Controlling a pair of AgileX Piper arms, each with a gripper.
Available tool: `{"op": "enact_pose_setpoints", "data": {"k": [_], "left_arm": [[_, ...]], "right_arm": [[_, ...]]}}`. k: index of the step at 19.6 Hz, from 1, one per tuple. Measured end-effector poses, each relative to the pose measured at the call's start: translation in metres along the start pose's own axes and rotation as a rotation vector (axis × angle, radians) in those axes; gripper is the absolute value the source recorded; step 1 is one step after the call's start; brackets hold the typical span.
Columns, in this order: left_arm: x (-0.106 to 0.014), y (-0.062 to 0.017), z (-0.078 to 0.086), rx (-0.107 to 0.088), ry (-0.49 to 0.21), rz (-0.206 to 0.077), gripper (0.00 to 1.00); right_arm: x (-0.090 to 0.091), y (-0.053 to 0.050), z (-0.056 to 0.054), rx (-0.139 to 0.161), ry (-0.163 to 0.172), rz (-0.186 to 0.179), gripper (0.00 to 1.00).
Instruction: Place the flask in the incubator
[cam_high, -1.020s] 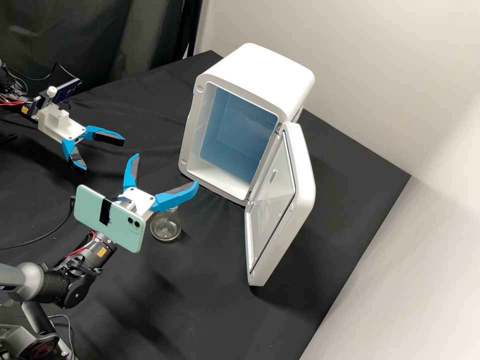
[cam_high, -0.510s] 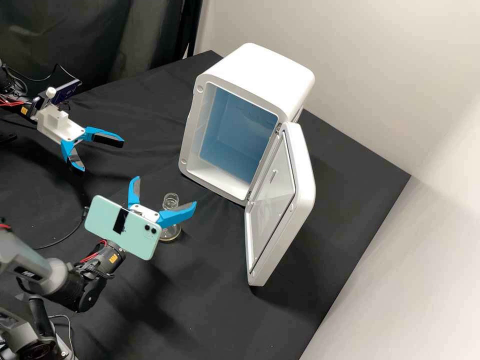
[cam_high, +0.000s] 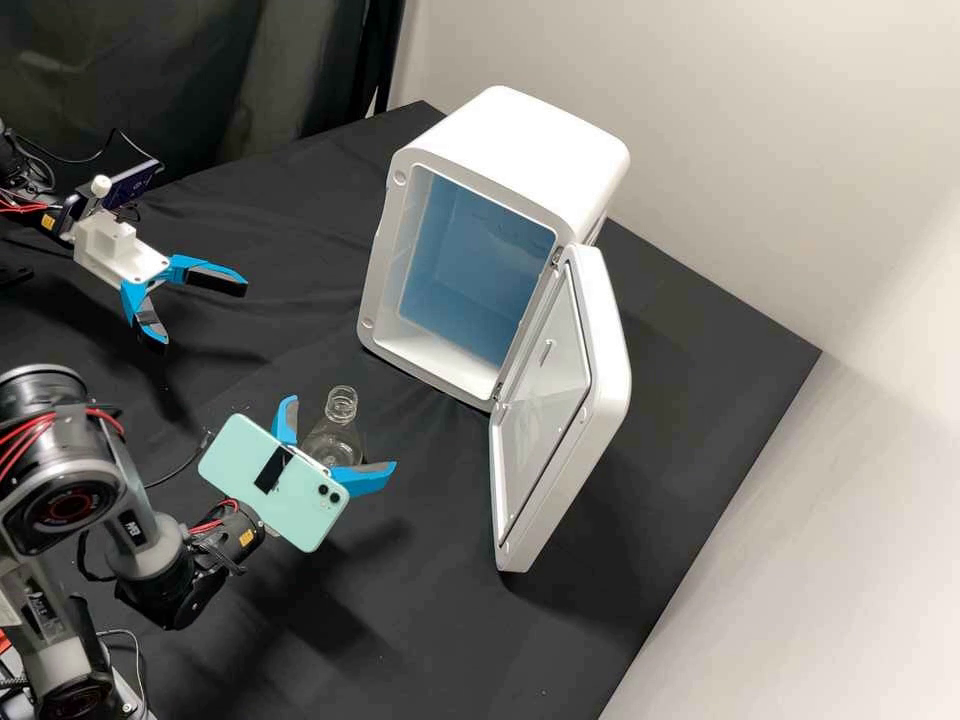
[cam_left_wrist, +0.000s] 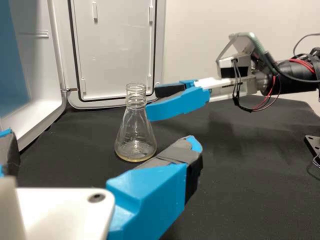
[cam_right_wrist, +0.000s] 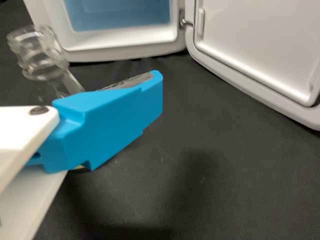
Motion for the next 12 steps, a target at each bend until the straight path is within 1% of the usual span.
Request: {"op": "enact_pose_setpoints", "data": {"k": [3,5,8,9,10,12], "left_arm": [[0.0,0.0,0.0,0.0,0.0,0.0,1.0],[0.0,0.0,0.0,0.0,0.0,0.0,1.0],[0.0,0.0,0.0,0.0,0.0,0.0,1.0],[0.0,0.0,0.0,0.0,0.0,0.0,1.0],[0.0,0.0,0.0,0.0,0.0,0.0,1.0],[0.0,0.0,0.0,0.0,0.0,0.0,1.0]], "right_arm": [[0.003,-0.006,0.009,0.032,-0.044,-0.033,1.0],[0.007,-0.008,0.013,0.044,-0.065,-0.048,1.0],[0.018,-0.005,0.017,0.056,-0.083,-0.029,1.0],[0.024,-0.004,0.018,0.059,-0.09,-0.023,1.0],[0.031,-0.007,0.02,0.057,-0.097,-0.03,1.0],[0.039,-0.01,0.021,0.042,-0.1,-0.042,1.0]]}}
